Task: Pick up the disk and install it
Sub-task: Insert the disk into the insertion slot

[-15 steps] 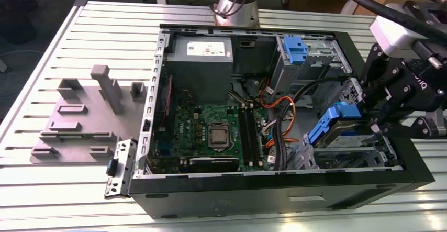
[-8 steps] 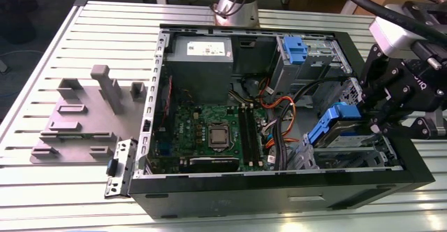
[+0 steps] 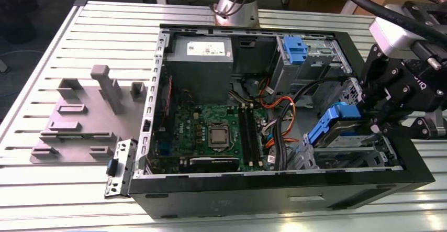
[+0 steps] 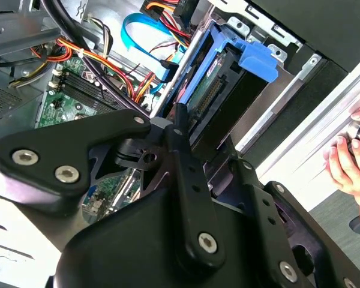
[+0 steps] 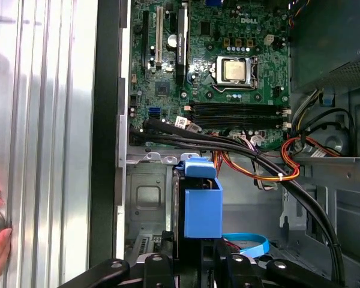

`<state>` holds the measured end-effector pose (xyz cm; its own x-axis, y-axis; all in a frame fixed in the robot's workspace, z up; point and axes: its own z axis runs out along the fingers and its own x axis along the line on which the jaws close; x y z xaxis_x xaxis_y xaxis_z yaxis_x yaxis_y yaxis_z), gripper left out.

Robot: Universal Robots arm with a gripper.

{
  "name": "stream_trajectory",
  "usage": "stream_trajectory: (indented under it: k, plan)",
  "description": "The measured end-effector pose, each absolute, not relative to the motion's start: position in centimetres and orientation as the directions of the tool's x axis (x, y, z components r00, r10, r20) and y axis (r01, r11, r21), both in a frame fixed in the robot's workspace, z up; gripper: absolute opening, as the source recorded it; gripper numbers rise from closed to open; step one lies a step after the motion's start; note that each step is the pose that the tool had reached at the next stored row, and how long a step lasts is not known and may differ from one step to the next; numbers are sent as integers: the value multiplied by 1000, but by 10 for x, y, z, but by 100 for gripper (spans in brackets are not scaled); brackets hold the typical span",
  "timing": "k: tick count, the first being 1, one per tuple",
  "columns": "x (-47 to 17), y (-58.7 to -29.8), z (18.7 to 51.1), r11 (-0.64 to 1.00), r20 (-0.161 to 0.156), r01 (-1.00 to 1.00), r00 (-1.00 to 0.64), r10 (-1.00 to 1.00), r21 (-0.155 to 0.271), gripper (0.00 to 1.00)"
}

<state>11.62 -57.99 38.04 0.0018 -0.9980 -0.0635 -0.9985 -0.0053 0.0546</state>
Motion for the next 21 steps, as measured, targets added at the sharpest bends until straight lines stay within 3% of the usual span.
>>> stream_trajectory:
  k: [4, 5, 21]
  plan:
    - [116, -580, 380, -5, -63, -998, 2, -998, 55, 42]
    - [116, -580, 380, -5, -63, -998, 2, -998, 55, 48]
    - [111, -576, 362, -41, -80, -999, 38, -996, 34, 48]
